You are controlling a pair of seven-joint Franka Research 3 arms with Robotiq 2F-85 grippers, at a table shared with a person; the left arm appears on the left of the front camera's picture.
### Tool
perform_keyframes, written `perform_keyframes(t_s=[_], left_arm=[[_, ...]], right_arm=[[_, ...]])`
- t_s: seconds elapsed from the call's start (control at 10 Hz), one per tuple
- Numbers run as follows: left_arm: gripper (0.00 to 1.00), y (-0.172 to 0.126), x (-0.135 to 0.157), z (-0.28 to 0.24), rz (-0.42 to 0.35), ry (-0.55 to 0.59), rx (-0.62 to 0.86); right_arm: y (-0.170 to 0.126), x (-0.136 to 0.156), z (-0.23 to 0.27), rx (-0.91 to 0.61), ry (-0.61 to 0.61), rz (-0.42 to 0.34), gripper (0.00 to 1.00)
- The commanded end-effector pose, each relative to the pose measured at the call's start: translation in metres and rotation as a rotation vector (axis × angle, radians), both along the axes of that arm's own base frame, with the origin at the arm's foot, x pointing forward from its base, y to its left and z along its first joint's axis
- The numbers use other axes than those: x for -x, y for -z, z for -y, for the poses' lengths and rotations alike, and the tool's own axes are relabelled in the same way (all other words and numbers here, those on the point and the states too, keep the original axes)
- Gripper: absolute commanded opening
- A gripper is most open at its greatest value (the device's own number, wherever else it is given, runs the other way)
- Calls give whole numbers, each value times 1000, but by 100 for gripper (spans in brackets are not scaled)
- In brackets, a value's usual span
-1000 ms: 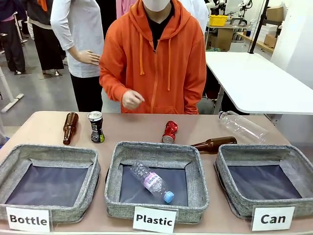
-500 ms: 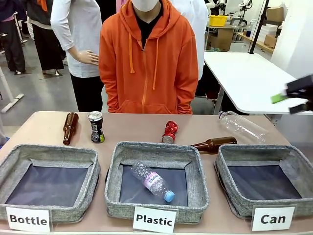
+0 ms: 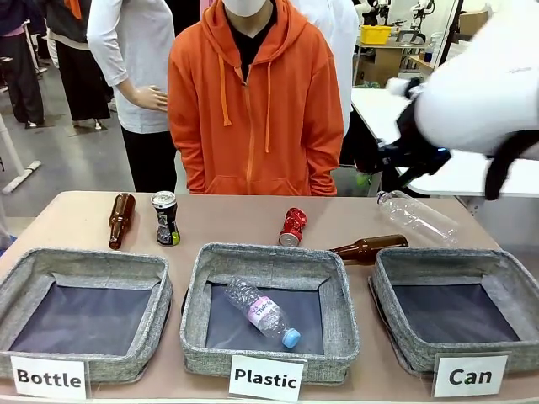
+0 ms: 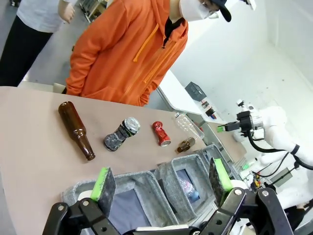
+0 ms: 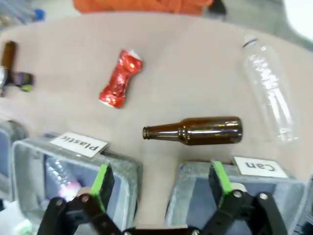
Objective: Sort the can waste into the basket.
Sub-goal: Pick up the can waste from the table and place it in the right Fabric basket.
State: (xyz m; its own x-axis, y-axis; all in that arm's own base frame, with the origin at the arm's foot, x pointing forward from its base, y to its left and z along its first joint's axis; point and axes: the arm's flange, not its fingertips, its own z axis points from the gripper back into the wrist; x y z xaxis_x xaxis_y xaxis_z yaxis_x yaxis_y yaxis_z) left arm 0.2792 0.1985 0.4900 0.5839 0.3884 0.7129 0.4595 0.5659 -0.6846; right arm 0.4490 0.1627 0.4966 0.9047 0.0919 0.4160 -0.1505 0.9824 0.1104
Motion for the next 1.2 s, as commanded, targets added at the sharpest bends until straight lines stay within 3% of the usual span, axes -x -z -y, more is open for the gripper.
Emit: perform_keyframes(t_s=[0.0,0.5,0.7,0.9,1.1], left_arm=[[100,-1,0,1,36,0,5],[100,-1,0,1,36,0,5],[100,-1,0,1,36,0,5],[100,-1,0,1,36,0,5],[100,-1,0,1,36,0,5]], right_arm=[[1,-34,-36,95,34,-69,100],[52,-85,-113,235,77,-185,100],[64,-92,-122,244,105,-162,100],[-1,-44,-57,93,31,-128,100],[-64,43,48,-10,77,-29,100]])
